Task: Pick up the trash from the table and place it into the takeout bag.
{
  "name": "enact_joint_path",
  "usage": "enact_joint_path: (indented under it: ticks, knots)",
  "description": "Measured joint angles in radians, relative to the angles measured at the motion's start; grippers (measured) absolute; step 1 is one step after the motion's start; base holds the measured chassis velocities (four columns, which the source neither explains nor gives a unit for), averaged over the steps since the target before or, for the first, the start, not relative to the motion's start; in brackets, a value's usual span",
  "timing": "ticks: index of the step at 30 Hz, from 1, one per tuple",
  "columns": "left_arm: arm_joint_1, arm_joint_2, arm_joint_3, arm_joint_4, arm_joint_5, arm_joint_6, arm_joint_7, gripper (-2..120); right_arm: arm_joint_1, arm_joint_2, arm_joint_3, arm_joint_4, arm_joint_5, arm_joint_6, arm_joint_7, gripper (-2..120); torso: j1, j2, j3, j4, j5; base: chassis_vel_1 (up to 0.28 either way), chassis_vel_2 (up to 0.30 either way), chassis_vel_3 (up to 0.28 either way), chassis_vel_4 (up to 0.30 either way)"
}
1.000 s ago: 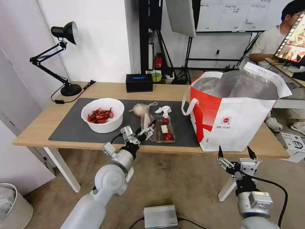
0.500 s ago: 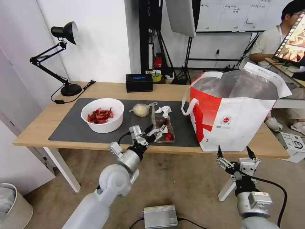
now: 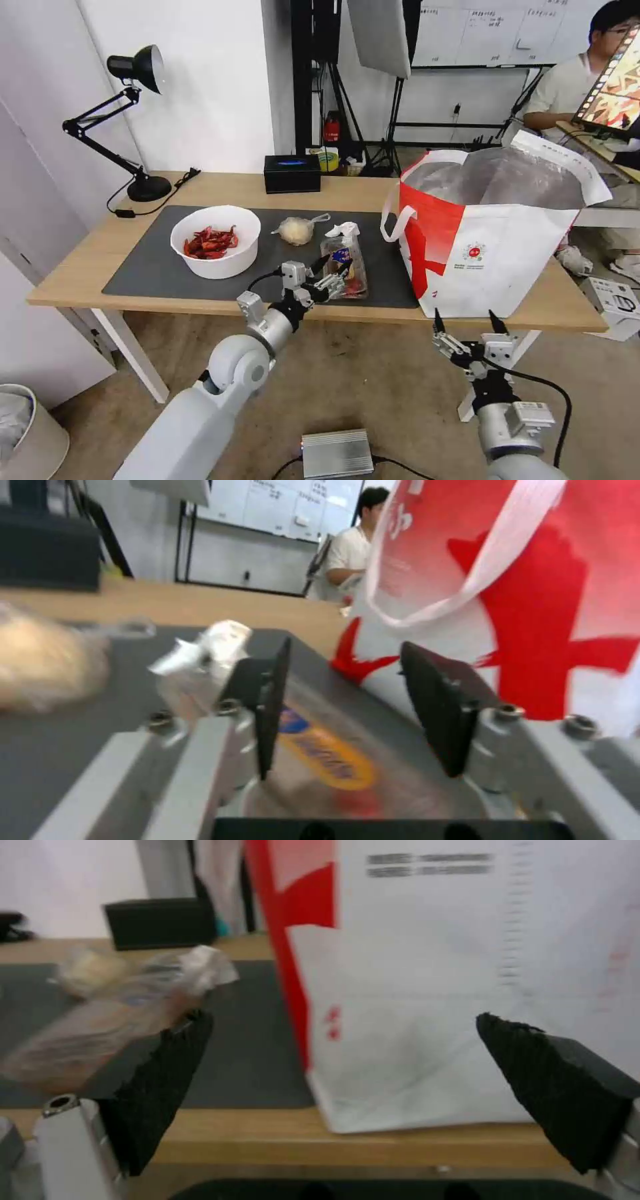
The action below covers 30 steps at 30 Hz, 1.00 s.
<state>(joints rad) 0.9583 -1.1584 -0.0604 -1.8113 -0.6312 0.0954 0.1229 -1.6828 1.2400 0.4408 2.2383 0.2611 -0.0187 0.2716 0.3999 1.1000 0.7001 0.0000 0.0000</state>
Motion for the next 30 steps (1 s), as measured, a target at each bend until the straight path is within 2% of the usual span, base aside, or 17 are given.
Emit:
enact_joint_path:
  ticks: [2, 4, 5, 7, 8, 11, 13, 15, 22, 24, 30]
  knots:
    - [0.000, 0.000, 0.000, 0.000, 0.000, 0.000, 0.000, 41, 0.000, 0.000, 0.000, 0.000, 0.000, 0.000, 0.000, 100, 0.000, 0.000, 0.000, 0.0000, 0.0000, 0.000, 0.000, 0.000, 0.000]
    - [-0.029, 0.042, 0.000, 0.024, 0.079, -0.031, 0.042, 25, 0.031, -0.013, -0.033, 0.001, 0.071, -0.005, -0.028, 100, 0.000, 0.000, 0.000, 0.0000, 0.0000, 0.000, 0.000, 0.000, 0.000]
    - [-0.029, 0.042, 0.000, 0.024, 0.079, -0.031, 0.042, 25, 0.031, -0.013, -0.033, 0.001, 0.071, -0.005, -0.028, 100, 0.000, 0.000, 0.000, 0.0000, 0.0000, 0.000, 0.000, 0.000, 0.000]
    - [-0.050, 0.061, 0.009, 0.043, 0.139, -0.057, 0.081, 15, 0.053, -0.022, -0.052, 0.001, 0.122, -0.017, -0.035, 100, 0.000, 0.000, 0.000, 0.0000, 0.0000, 0.000, 0.000, 0.000, 0.000]
    - [-0.050, 0.061, 0.009, 0.043, 0.139, -0.057, 0.081, 15, 0.053, -0.022, -0.052, 0.001, 0.122, -0.017, -0.035, 100, 0.000, 0.000, 0.000, 0.0000, 0.0000, 0.000, 0.000, 0.000, 0.000]
    - [-0.074, 0.071, 0.032, 0.063, 0.207, -0.090, 0.123, 1, 0.084, -0.035, -0.066, 0.001, 0.211, -0.046, -0.034, 100, 0.000, 0.000, 0.000, 0.0000, 0.0000, 0.000, 0.000, 0.000, 0.000]
    - [-0.074, 0.071, 0.032, 0.063, 0.207, -0.090, 0.123, 1, 0.084, -0.035, -0.066, 0.001, 0.211, -0.046, -0.034, 100, 0.000, 0.000, 0.000, 0.0000, 0.0000, 0.000, 0.000, 0.000, 0.000]
    - [-0.100, 0.066, 0.066, 0.086, 0.258, -0.121, 0.157, 0, 0.108, -0.045, -0.068, 0.000, 0.296, -0.079, -0.017, 100, 0.000, 0.000, 0.000, -0.0004, -0.0002, 0.000, 0.000, 0.000, 0.000]
    - [-0.118, 0.067, 0.082, 0.106, 0.325, -0.149, 0.199, 0, 0.180, -0.059, -0.094, -0.018, 0.412, -0.119, 0.008, 100, 0.000, 0.000, 0.000, -0.0001, 0.0000, 0.000, 0.000, 0.000, 0.000]
    - [-0.125, 0.077, 0.082, 0.112, 0.359, -0.161, 0.218, 0, 0.230, -0.064, -0.107, -0.034, 0.469, -0.139, 0.023, 100, 0.000, 0.000, 0.000, -0.0001, 0.0000, 0.000, 0.000, 0.000, 0.000]
    - [-0.143, 0.112, 0.081, 0.116, 0.374, -0.168, 0.252, 0, 0.318, -0.066, -0.135, -0.073, 0.559, -0.173, 0.054, 100, 0.000, 0.000, 0.000, 0.0000, -0.0001, 0.000, 0.000, 0.000, 0.000]
